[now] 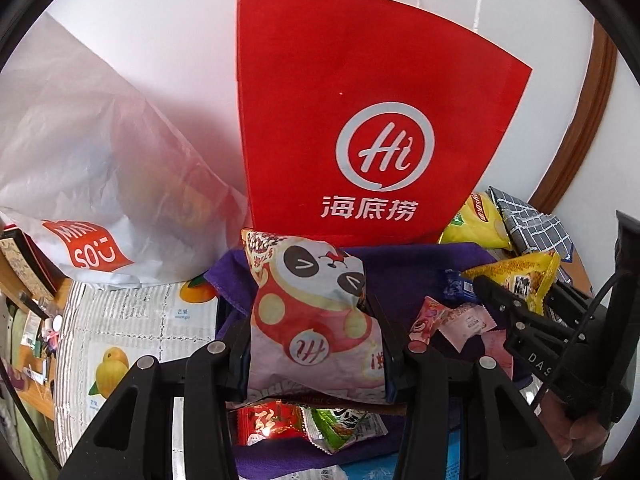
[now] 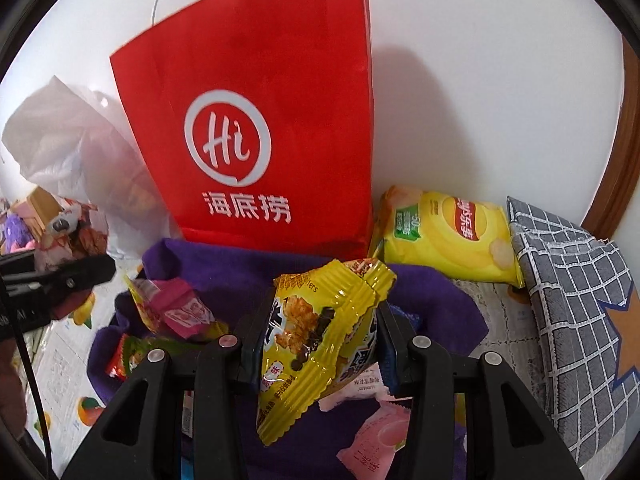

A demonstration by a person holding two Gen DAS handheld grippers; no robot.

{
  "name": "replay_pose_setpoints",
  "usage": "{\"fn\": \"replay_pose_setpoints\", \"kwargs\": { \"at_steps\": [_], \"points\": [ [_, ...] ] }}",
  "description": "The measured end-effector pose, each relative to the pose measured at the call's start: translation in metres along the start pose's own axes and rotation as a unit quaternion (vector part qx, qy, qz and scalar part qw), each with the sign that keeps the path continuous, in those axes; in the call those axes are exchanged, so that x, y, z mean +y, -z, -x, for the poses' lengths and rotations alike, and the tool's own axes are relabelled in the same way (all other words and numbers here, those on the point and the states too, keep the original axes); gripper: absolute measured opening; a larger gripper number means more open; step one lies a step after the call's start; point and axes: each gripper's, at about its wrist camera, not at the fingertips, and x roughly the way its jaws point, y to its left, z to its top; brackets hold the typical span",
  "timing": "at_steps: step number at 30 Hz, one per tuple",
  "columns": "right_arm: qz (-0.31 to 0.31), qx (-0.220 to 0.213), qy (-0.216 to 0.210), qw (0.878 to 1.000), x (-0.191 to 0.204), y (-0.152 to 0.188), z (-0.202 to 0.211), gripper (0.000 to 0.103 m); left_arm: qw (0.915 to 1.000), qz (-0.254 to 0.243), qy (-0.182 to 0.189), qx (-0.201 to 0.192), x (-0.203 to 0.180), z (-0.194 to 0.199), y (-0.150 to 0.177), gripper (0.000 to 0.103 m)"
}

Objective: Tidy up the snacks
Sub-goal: 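Lift both held packets and carry them over the purple towel, then open the right tool to drop the yellow packet while the left tool releases the panda packet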

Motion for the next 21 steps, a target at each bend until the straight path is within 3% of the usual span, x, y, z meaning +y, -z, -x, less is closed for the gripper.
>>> {"fn": "replay_pose_setpoints", "kwargs": {
  "at_steps": [21],
  "points": [
    [0.017, 0.053, -0.009, 0.998, 0.006, 0.009, -0.024, 0.044, 0.9999, -0.001, 0.0, 0.012, -0.002, -0.007, 0.002, 0.044]
  ]
}}
